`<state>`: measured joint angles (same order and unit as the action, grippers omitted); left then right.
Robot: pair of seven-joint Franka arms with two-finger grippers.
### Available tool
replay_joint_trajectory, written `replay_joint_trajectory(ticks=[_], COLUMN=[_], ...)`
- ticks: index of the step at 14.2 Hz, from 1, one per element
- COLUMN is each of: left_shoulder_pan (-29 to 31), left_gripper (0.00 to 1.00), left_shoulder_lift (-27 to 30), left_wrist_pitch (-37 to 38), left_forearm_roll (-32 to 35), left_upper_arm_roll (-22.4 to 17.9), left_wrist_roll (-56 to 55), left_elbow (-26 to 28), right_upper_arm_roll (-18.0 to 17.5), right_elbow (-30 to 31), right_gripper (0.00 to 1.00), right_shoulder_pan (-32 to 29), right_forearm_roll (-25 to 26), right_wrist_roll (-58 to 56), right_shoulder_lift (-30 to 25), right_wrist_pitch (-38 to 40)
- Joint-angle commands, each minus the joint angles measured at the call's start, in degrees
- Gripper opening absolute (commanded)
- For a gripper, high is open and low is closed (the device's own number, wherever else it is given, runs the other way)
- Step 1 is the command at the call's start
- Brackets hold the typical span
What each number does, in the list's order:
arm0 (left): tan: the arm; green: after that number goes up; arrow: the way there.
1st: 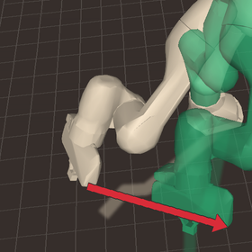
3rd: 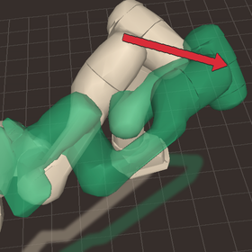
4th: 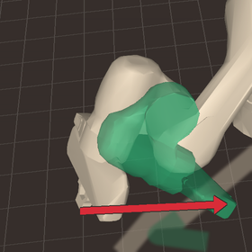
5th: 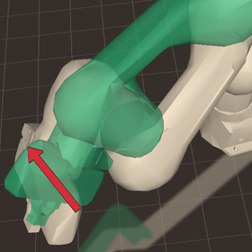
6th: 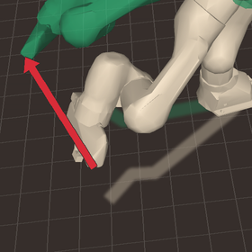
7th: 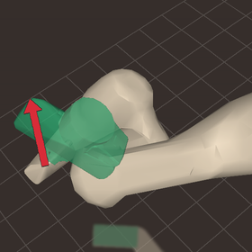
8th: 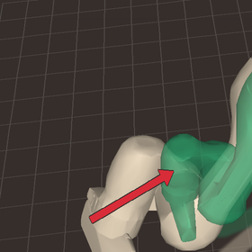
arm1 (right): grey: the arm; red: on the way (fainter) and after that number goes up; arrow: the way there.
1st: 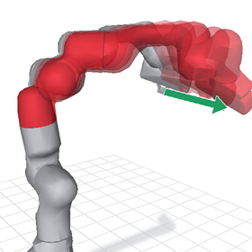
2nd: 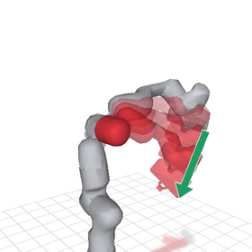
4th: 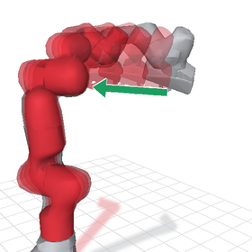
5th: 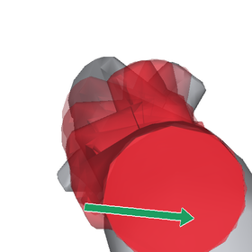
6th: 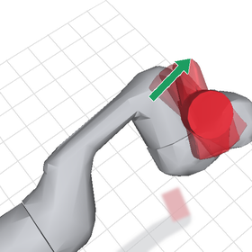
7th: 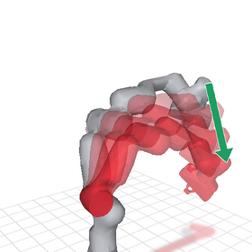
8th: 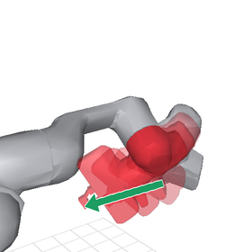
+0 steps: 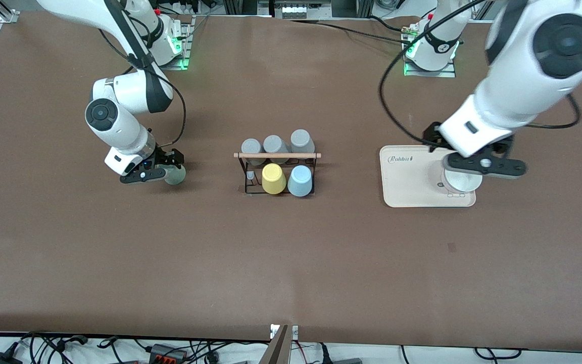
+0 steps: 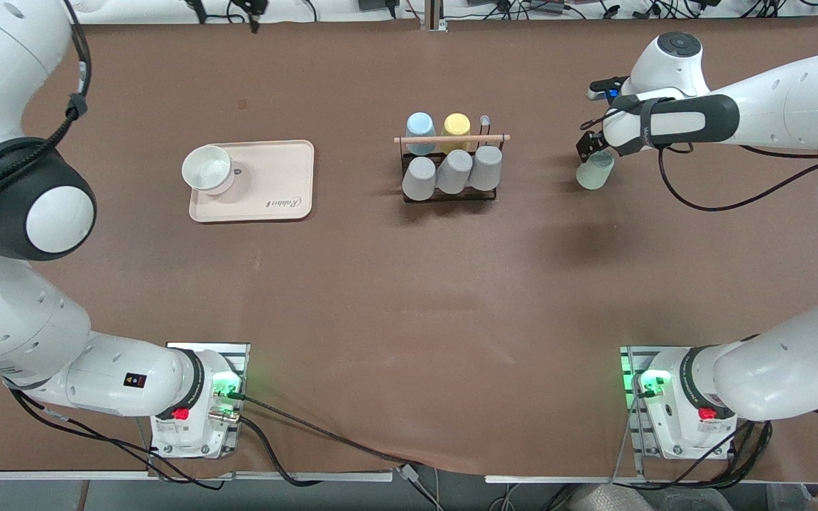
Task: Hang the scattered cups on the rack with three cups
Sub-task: 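Grasp the teal cup with the right gripper while the left gripper withdraws, then carry the teal cup with the right gripper to the rack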
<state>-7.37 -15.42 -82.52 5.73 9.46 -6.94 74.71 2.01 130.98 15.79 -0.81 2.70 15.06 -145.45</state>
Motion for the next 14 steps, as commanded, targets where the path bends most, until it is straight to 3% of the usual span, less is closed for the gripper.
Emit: replay_joint_trajectory(ticks=[1, 3, 4, 5, 7, 10, 13, 14], left_shoulder_pan=[6.73, 7.89, 7.81, 6.33, 6.14, 6.23, 7.1, 7.1], left_gripper=[1.0, 1.0, 1.0, 1.0, 1.0, 1.0, 1.0, 1.0], left_shoulder_lift=[-0.49, 0.38, 1.6, 5.1, 13.44, 18.22, 17.97, 17.53], left_wrist_pitch=[2.63, 2.45, 2.54, 2.36, -2.26, -6.52, -6.43, -6.43], left_forearm_roll=[-6.48, -8.02, -8.63, -8.63, -8.37, -8.02, -7.84, -7.84], left_upper_arm_roll=[0.74, -0.57, -3.28, -7.22, -8.49, -8.4, -8.23, -8.23], left_wrist_roll=[5.35, 7.11, 6.86, 6.77, 7.21, 8.34, 13.0, 12.57], left_elbow=[-1.76, -0.8, 0.25, 3.74, 14.18, 20.12, 20.04, 19.86], right_upper_arm_roll=[0.18, 0.18, 0.18, 0.18, 0.18, 0.18, 0.18, 0.18], right_elbow=[0.24, 0.24, 0.24, 0.33, 0.5, 1.12, 0.86, 0.51], right_gripper=[1.0, 1.0, 1.0, 1.0, 0.95, 0.67, 0.19, 0.17], right_shoulder_pan=[0.56, 0.47, 0.47, 0.47, 0.47, 0.47, 0.47, 0.56], right_forearm_roll=[-0.59, -0.59, -0.59, -0.59, -0.59, -0.59, -0.59, -0.59], right_wrist_roll=[0.9, 0.81, 0.81, 0.81, 0.81, 0.81, 0.73, 0.64], right_shoulder_lift=[1.2, 1.2, 1.2, 1.38, 1.55, 1.64, 0.94, -0.02], right_wrist_pitch=[-0.98, -0.89, -0.89, -0.89, -0.89, -0.72, 0.68, 1.3])
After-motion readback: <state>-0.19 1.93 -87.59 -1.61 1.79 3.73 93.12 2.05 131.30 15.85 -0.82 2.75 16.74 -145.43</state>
